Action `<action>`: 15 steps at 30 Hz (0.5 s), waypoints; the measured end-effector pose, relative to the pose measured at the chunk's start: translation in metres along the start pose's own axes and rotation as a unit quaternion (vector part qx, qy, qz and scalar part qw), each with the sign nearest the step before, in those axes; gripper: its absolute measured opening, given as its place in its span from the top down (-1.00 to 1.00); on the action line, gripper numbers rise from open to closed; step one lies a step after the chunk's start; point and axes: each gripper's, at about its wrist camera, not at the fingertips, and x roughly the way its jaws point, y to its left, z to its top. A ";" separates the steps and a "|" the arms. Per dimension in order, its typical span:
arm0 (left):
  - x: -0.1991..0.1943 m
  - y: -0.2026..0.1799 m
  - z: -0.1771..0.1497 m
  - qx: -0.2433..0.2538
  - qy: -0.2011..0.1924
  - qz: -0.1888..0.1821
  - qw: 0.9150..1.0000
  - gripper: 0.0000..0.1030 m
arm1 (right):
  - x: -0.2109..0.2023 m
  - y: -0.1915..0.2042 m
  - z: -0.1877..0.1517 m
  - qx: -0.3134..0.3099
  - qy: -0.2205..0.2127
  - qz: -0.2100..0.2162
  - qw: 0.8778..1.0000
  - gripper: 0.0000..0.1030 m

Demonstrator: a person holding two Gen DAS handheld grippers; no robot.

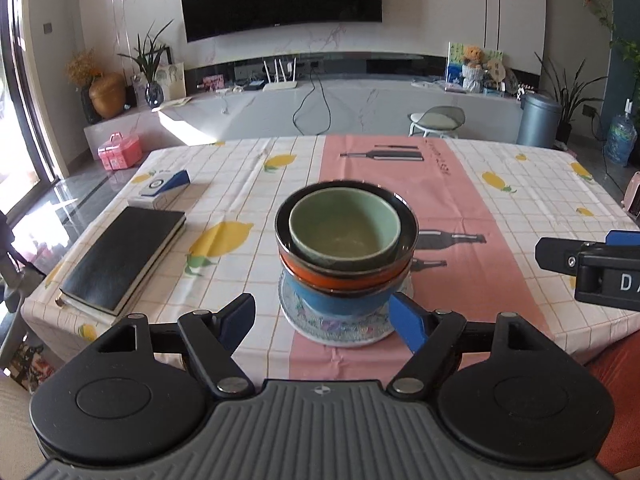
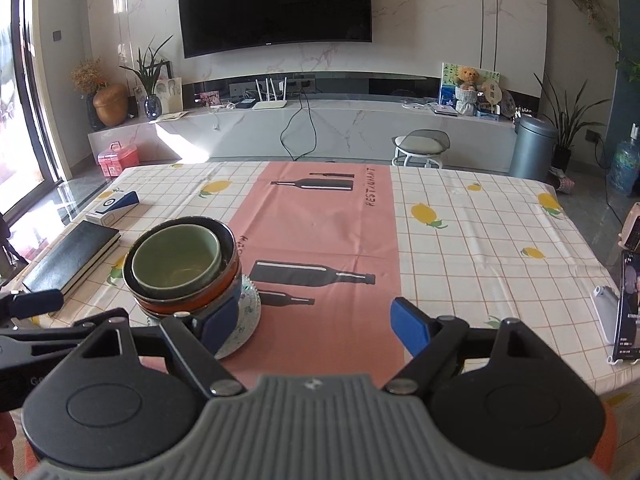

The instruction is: Organize plates and bowls

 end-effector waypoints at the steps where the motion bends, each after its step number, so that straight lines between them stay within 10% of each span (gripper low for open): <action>1: 0.001 -0.001 -0.001 0.000 0.005 0.000 1.000 -0.73 | 0.002 -0.001 -0.002 0.004 0.005 -0.001 1.000 -0.60; 15: 0.002 -0.005 -0.008 0.002 0.009 -0.008 1.000 -0.73 | 0.012 -0.005 -0.012 0.023 0.031 -0.015 0.999 -0.60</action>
